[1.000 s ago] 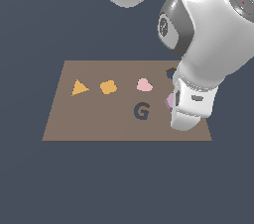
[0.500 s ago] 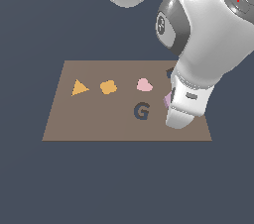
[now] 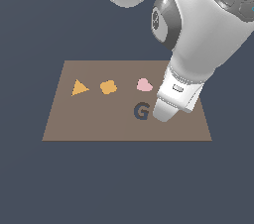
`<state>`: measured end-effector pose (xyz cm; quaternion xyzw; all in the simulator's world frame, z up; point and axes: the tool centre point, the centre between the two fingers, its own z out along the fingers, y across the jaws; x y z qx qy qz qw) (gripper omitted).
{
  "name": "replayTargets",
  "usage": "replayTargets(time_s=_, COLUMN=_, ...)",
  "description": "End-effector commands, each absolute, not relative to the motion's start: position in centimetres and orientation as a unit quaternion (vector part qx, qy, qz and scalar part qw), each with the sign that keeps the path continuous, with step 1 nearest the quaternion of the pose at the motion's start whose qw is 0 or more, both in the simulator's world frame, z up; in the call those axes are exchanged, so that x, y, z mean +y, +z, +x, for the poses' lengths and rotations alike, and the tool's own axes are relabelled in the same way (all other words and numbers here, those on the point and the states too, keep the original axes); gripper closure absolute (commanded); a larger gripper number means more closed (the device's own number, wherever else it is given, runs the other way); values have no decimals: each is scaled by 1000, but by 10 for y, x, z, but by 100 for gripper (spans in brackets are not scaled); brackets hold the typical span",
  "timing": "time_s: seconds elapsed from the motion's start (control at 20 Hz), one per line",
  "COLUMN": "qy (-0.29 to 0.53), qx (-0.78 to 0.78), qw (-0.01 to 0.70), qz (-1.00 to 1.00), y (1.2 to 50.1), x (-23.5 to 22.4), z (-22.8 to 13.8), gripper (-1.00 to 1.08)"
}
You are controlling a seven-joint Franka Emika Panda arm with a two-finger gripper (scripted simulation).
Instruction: Insert a designated object into the corresponding slot on a board.
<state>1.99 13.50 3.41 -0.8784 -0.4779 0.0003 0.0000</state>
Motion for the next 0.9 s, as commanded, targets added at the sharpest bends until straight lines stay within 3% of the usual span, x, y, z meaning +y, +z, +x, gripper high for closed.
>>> replayTargets(time_s=0.0, qy=0, qx=-441, qw=0, qz=-898, y=35, x=132, z=16, gripper=108)
replayTargets(time_s=0.85, qy=0, qx=-110, qw=0, qz=-994, y=37, x=119, z=-28, gripper=108)
